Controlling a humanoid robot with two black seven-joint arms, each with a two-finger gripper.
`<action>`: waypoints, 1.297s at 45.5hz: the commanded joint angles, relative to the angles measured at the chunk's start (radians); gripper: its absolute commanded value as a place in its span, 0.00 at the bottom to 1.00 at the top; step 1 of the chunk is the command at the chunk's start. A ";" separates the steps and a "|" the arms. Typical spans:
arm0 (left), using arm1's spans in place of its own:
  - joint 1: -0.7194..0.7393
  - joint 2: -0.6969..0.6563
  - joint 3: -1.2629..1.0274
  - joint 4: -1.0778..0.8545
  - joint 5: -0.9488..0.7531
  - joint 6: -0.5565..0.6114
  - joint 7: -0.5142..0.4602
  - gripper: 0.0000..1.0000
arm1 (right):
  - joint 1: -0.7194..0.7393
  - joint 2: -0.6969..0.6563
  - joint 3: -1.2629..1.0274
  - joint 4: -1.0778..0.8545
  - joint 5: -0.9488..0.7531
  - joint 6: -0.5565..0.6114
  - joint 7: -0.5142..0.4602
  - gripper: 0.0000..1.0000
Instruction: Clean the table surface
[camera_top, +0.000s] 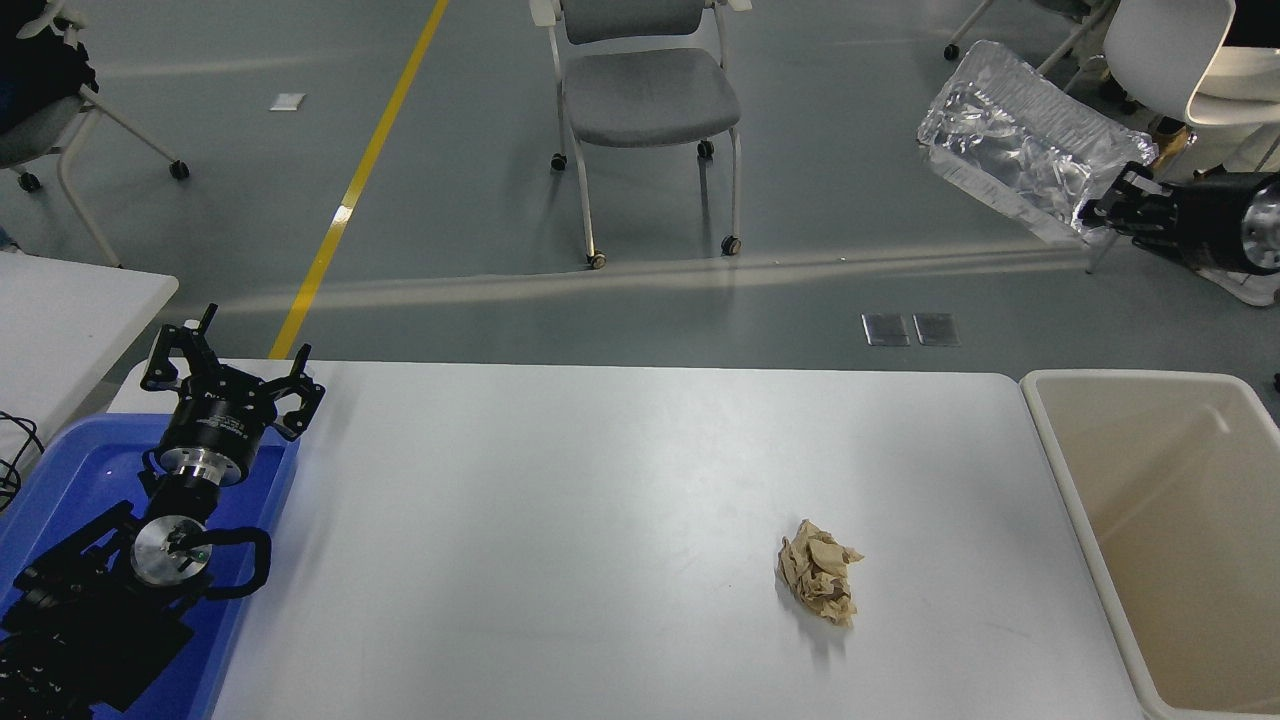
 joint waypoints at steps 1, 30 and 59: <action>0.000 0.000 0.000 -0.001 0.000 0.000 0.000 1.00 | -0.120 -0.043 0.000 -0.135 -0.001 0.002 -0.003 0.00; 0.000 0.000 0.000 0.001 0.000 0.000 0.000 1.00 | -0.367 -0.059 0.047 -0.285 0.003 -0.070 -0.066 0.00; 0.000 0.000 0.000 0.000 0.000 0.000 0.000 1.00 | -0.510 0.108 0.142 -0.283 0.029 -0.244 -0.295 0.00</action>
